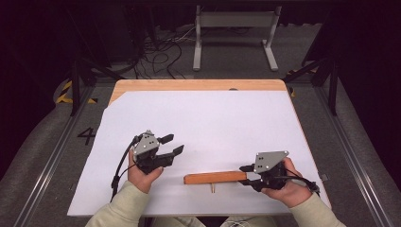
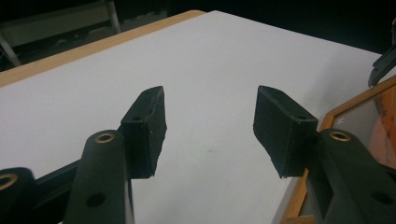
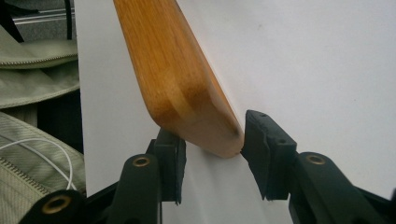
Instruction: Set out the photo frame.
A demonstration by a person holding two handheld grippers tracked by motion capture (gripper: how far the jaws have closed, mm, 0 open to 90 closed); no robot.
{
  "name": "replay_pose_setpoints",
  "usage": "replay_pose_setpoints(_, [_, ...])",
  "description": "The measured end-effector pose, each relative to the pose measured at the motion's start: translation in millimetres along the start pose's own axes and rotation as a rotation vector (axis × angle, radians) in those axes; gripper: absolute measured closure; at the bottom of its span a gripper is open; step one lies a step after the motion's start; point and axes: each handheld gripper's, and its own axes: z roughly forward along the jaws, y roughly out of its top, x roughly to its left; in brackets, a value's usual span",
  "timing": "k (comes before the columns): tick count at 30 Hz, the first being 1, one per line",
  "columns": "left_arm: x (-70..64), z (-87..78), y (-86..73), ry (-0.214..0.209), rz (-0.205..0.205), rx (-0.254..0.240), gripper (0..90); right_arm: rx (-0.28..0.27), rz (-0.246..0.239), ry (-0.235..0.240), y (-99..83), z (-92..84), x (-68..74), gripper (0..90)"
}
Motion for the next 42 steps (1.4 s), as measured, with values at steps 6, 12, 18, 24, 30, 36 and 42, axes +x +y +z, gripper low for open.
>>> replay_pose_setpoints(6, [0.9,0.4,-0.3,0.000,-0.003,0.002,44.1,0.002,0.035,-0.016,-7.1,-2.5,2.4,54.6])
replay_pose_setpoints(12, [2.4,3.1,-1.3,0.004,-0.003,0.012,44.1,0.073,0.100,0.001,-26.7,5.9,2.4,64.7])
replay_pose_setpoints(18, [3.5,4.6,-1.7,0.007,-0.006,0.019,44.1,0.122,0.100,0.063,-30.4,16.5,6.2,85.3])
replay_pose_setpoints(24, [4.2,5.9,-2.4,0.008,-0.006,0.024,44.1,0.108,0.116,0.068,-31.0,25.4,3.5,90.0])
replay_pose_setpoints(30, [4.6,6.4,-2.9,0.009,-0.007,0.026,44.1,0.088,0.155,0.041,-28.0,33.4,-4.7,90.0])
replay_pose_setpoints(36, [5.2,6.9,-3.6,0.010,-0.008,0.031,44.1,0.068,0.195,0.022,-26.6,37.4,-12.8,90.0])
replay_pose_setpoints(42, [5.6,6.9,-4.4,0.013,-0.011,0.036,44.1,0.050,0.238,0.023,-23.3,43.2,-24.7,90.0])
